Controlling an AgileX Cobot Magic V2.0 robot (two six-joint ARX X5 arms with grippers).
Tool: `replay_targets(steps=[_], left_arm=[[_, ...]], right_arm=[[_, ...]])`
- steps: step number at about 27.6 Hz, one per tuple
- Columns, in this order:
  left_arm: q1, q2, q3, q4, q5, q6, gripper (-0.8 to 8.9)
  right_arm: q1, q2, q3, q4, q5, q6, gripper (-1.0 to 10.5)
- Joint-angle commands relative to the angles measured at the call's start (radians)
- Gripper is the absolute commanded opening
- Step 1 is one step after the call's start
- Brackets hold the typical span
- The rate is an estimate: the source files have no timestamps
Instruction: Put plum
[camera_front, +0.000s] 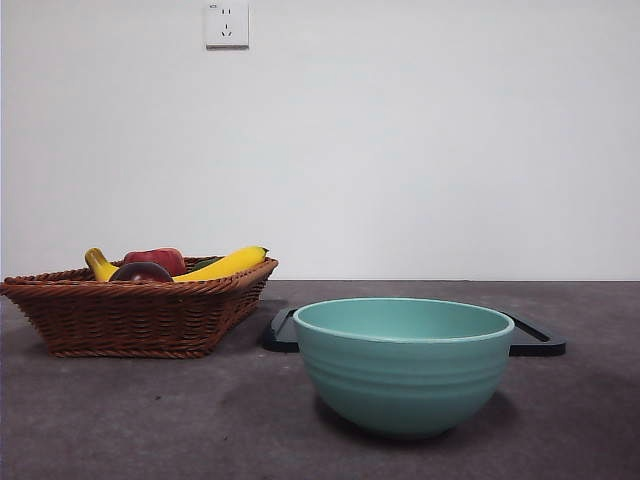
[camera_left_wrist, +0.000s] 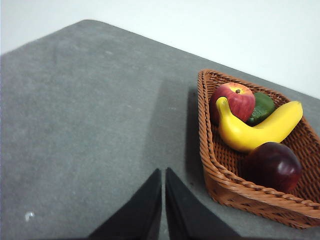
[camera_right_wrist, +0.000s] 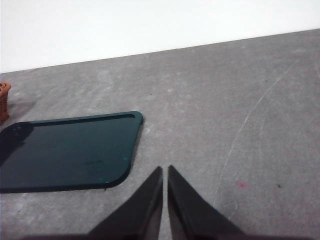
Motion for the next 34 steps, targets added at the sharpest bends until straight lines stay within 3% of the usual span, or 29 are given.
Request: replay_targets(steps=[1, 8, 16, 28, 34], left_arm=[[0.002, -0.002, 0.036, -0.008, 0.004, -0.048, 0.10], [0.002, 0.021, 0.142, -0.081, 0.028, -0.048, 0.10], [0.002, 0.149, 0.337, -0.184, 0.121, -0.024, 0.10], [0.001, 0.489, 0.694, -0.465, 0.416, 0.217, 0.10], [-0.027, 0.630, 0.842, -0.607, 0.526, 0.311, 0.10]], right_arm=[[0.000, -0.003, 0.040, 0.006, -0.002, 0.046, 0.0], [0.000, 0.005, 0.157, -0.023, 0.000, 0.053, 0.0], [0.000, 0.115, 0.399, -0.237, -0.010, 0.040, 0.0], [0.000, 0.443, 0.751, -0.568, -0.224, -0.109, 0.0], [0.034, 0.580, 0.893, -0.706, -0.341, -0.148, 0.1]])
